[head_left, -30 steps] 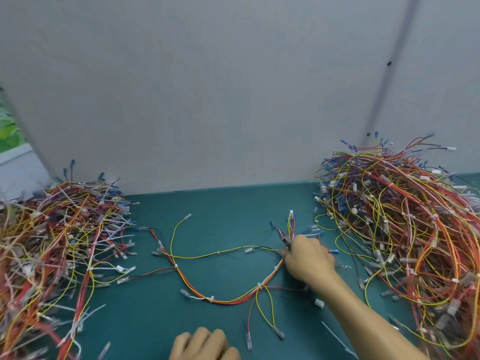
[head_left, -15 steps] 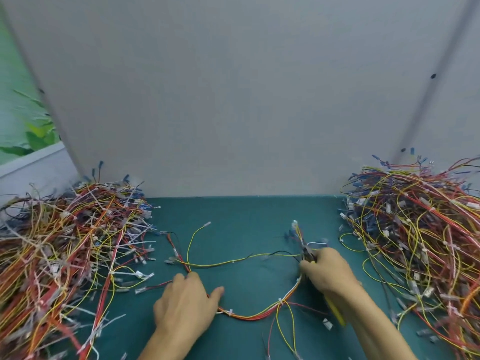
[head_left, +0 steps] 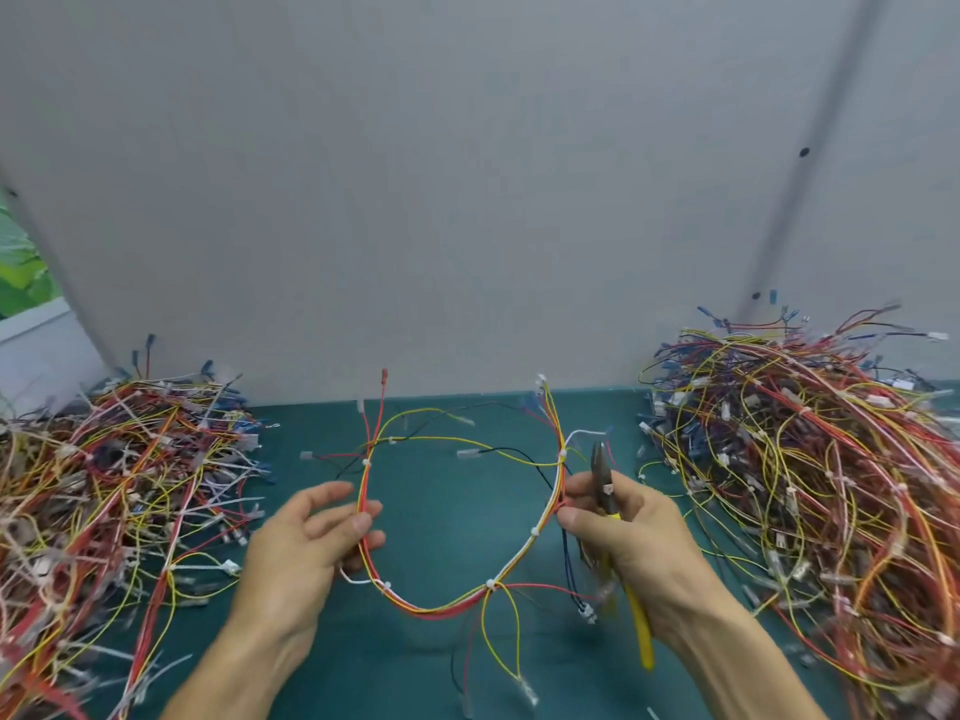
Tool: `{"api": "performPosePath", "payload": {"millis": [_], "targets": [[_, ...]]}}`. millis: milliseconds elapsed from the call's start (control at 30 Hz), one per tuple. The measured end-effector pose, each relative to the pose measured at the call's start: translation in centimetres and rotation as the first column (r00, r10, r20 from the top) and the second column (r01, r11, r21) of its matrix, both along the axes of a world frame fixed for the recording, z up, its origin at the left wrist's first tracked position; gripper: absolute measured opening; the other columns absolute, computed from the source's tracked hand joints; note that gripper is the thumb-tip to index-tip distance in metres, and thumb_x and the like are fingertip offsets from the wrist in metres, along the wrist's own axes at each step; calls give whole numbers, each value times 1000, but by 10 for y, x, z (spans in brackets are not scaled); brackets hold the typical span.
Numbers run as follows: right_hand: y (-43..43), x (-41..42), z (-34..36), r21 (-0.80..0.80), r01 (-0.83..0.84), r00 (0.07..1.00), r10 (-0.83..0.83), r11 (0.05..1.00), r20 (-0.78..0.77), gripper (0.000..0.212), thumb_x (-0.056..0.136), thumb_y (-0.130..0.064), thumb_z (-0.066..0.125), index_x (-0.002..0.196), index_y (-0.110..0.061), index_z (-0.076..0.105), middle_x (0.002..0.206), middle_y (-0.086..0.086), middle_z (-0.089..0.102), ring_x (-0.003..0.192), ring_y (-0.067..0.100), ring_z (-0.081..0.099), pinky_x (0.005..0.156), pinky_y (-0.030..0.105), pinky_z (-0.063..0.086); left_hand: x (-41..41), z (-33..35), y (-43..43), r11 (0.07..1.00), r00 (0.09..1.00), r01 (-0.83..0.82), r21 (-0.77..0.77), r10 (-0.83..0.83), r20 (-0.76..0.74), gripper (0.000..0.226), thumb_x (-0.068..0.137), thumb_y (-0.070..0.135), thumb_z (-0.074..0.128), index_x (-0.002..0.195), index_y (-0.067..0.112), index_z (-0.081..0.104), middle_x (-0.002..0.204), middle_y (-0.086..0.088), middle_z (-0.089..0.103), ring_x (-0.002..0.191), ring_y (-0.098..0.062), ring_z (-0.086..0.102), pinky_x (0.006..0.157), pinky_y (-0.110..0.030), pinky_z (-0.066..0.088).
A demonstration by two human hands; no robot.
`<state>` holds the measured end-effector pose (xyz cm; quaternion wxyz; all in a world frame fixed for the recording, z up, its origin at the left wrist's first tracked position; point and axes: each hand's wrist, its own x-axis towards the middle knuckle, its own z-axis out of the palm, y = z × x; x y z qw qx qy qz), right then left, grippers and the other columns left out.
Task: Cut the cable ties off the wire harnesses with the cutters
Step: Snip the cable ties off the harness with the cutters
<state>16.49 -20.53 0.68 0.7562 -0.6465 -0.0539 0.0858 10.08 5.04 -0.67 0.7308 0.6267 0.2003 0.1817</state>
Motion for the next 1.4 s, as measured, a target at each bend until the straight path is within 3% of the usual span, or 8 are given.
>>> {"api": "performPosePath", "payload": {"millis": [333, 433, 533, 667, 767, 900, 1267, 1400], "targets": [[-3, -6, 1, 63, -184, 980, 179, 981, 87, 40, 59, 1, 66, 93, -18, 76, 97, 8, 74, 78, 5, 65, 58, 16, 47, -6, 6, 10, 997, 998, -8, -76, 13, 68, 24, 85, -10, 57, 96, 10, 64, 79, -2, 75, 60, -17, 71, 45, -18, 51], [0, -7, 0, 107, -175, 983, 168, 979, 67, 41, 52, -3, 84, 91, -14, 76, 92, 8, 74, 62, 10, 57, 53, 20, 42, -7, 4, 12, 996, 996, -3, -86, 11, 93, 24, 85, -10, 56, 96, 10, 64, 79, -2, 75, 60, -16, 71, 47, -20, 52], [6, -7, 1, 148, -116, 992, 108, 982, 59, 30, 59, -26, 78, 87, -15, 76, 72, 6, 62, 53, 12, 39, 53, 26, 30, -5, 2, 11, 996, 993, 10, -93, 1, 116, 24, 86, -10, 56, 95, 11, 64, 78, -1, 75, 61, -15, 71, 48, -20, 52], [11, -4, 1, 95, -33, 994, 23, 995, 107, 12, 71, -8, 76, 80, -16, 74, 68, 2, 62, 58, 12, 50, 52, 21, 41, 0, -3, 12, 994, 992, 11, -104, 3, 128, 25, 85, -10, 56, 95, 11, 65, 80, -3, 75, 63, -15, 71, 48, -22, 52], [14, 2, -3, -7, 54, 980, -51, 999, 191, 22, 76, 3, 73, 80, -19, 73, 77, 0, 70, 70, 9, 60, 67, 19, 51, 4, -9, 16, 992, 991, 11, -130, 7, 137, 26, 85, -11, 56, 96, 10, 65, 80, -3, 74, 63, -14, 70, 48, -21, 53], [18, 10, -13, -62, 125, 964, -106, 990, 244, 30, 76, 3, 73, 82, -26, 71, 79, -3, 71, 70, 6, 60, 66, 17, 50, 9, -15, 20, 983, 988, 7, -185, 21, 151, 26, 84, -11, 56, 96, 9, 65, 79, -2, 74, 62, -12, 69, 49, -22, 54], [11, 31, -28, 59, 208, 971, -214, 976, 108, 21, 76, 8, 71, 87, -10, 69, 74, -1, 69, 65, 6, 61, 57, 13, 47, 25, -24, 26, 952, 987, 14, -307, 37, 157, 27, 84, -9, 55, 94, 13, 65, 84, 0, 74, 65, -11, 70, 53, -25, 57], [9, 33, -25, 132, 183, 982, -187, 974, 23, 13, 70, -22, 75, 78, -12, 71, 68, 4, 60, 53, 13, 44, 50, 24, 37, 26, -24, 28, 947, 985, -9, -322, 65, 161, 26, 84, -10, 55, 94, 13, 64, 84, 0, 73, 68, -13, 71, 55, -27, 58]]}}
